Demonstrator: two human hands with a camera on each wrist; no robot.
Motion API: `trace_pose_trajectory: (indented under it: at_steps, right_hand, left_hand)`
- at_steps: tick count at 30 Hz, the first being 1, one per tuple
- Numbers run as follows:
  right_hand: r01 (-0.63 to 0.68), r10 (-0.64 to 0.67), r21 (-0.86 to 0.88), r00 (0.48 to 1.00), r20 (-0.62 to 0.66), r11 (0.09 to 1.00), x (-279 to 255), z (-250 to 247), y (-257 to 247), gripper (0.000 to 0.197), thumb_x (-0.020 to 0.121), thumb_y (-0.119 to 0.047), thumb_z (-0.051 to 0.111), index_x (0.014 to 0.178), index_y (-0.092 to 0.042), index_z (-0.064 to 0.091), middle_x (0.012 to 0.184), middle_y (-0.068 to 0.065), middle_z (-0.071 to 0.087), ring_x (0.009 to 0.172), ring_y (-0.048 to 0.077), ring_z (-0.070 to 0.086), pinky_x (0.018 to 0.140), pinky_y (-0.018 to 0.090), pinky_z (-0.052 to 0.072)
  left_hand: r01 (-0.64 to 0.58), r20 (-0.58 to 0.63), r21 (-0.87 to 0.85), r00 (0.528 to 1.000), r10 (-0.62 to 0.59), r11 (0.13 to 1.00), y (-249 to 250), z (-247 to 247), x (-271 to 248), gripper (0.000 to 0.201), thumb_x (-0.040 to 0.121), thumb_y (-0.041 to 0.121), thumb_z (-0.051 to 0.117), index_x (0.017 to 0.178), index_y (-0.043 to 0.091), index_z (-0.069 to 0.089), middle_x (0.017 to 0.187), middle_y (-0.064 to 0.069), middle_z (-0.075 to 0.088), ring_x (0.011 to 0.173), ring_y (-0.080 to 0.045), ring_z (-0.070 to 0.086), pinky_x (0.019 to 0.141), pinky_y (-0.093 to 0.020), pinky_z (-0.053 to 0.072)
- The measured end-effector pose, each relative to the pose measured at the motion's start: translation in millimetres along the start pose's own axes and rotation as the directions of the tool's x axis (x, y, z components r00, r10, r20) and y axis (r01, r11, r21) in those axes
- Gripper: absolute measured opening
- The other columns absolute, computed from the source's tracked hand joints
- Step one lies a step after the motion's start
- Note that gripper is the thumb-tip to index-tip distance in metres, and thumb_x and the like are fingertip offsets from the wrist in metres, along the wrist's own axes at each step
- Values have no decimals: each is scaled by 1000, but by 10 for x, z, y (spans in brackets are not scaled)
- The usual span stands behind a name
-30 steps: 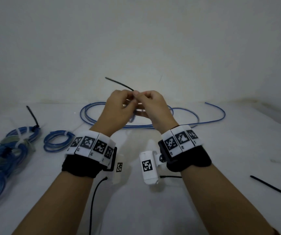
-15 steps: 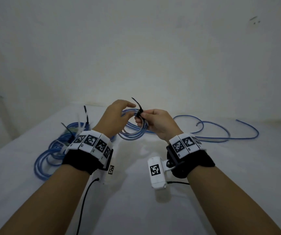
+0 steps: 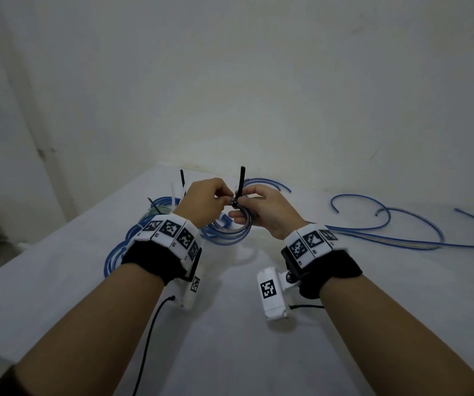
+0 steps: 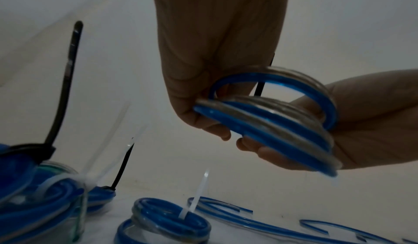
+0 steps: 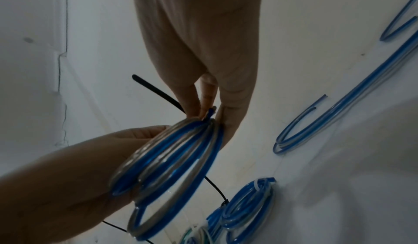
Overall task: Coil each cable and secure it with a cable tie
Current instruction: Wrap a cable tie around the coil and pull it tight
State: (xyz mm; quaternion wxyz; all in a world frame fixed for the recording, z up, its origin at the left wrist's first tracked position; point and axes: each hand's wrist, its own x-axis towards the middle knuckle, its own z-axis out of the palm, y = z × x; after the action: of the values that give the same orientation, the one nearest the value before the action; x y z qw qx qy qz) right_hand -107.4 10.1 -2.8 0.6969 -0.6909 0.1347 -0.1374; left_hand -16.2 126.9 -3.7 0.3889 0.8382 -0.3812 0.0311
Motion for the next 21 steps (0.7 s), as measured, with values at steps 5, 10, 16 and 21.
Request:
trace_pose_trajectory:
  at_steps: [5, 10, 16, 21]
  right_hand:
    - [36, -37, -28, 999, -36, 999, 65, -4, 54, 13, 92, -8, 58, 102, -2, 53, 94, 25, 64, 61, 24, 66, 58, 30, 58]
    - [64, -73, -73, 991, -114, 995, 127, -17, 111, 8, 91, -5, 57, 86, -3, 51, 93, 31, 63, 57, 24, 68, 50, 29, 57]
    - [115, -139, -153, 978, -154, 982, 170, -39, 151, 8, 91, -7, 59, 89, -1, 55, 91, 27, 66, 67, 29, 69, 59, 35, 59]
    - [166, -213, -238, 959, -186, 957, 134, -92, 126, 11, 87, -10, 63, 91, 1, 61, 91, 21, 67, 75, 26, 66, 71, 40, 57]
  left_hand:
    - [15, -12, -22, 1000, -15, 1000, -54, 48, 23, 7, 86, 14, 64, 81, 15, 59, 78, 4, 59, 70, -9, 56, 60, -10, 39]
    - [21, 5, -31, 1000, -21, 999, -42, 108, 17, 9, 86, 16, 64, 81, 13, 57, 83, -1, 61, 80, -16, 57, 72, -24, 45]
    - [107, 6, -130, 994, -107, 986, -7, 137, -2, 18, 90, 27, 59, 76, 17, 52, 72, 2, 64, 62, -6, 58, 60, -21, 47]
    - [170, 21, -322, 985, -173, 931, 101, 148, -6, 16, 88, 15, 63, 77, 11, 53, 71, -7, 68, 56, -9, 63, 54, -20, 49]
